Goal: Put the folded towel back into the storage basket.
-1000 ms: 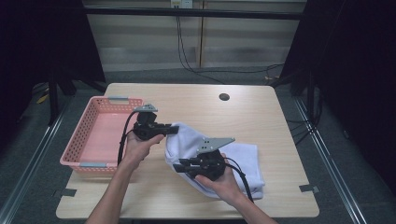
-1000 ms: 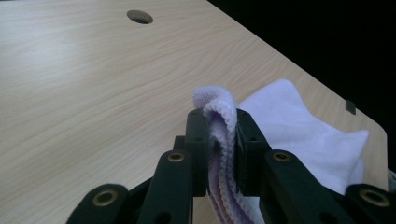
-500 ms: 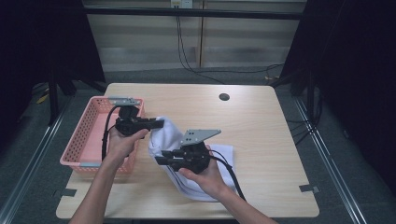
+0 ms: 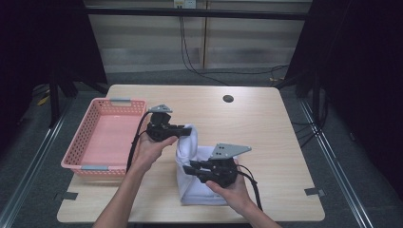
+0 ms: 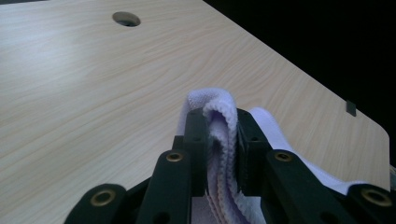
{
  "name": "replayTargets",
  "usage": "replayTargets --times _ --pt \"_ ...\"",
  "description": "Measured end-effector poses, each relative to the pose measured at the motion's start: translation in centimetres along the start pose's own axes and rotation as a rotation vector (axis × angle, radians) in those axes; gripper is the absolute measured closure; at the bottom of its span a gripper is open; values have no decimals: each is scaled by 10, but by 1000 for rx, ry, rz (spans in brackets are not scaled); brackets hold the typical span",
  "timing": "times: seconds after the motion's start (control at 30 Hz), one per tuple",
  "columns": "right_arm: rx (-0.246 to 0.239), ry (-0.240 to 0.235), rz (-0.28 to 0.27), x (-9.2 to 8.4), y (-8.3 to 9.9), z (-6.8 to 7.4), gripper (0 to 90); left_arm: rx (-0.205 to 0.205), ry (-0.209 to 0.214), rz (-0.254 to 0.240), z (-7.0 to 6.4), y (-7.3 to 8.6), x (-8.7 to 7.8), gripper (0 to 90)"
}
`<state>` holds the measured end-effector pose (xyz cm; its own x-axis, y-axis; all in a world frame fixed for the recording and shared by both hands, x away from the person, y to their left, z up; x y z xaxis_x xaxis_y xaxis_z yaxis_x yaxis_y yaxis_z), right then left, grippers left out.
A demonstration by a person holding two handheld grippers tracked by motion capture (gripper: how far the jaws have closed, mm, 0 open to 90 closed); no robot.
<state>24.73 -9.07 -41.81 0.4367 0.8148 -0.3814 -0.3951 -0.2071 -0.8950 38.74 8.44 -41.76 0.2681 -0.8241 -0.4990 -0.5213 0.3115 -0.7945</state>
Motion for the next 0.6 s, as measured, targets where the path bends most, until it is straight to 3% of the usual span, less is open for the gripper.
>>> replayTargets --times 0.2,0.37,0.6 --pt "9 44 -4 -29 9 -11 765 14 15 13 -10 -10 20 776" --pt "43 79 30 -47 27 -27 765 15 26 57 -15 -6 49 776" --pt "72 111 57 -68 52 -33 766 38 50 99 -32 -8 79 771"
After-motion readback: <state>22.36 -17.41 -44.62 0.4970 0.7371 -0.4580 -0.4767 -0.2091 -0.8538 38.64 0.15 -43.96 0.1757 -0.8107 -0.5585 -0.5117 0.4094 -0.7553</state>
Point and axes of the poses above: each handheld gripper's, and its own axes: x roughly forward along the jaws, y roughly out of its underside, z roughly to its left, the point moved 2 cm from there along x, roughly forward along the jaws, and after that the axes turned 3 degrees about y, right-handed, at the moved point
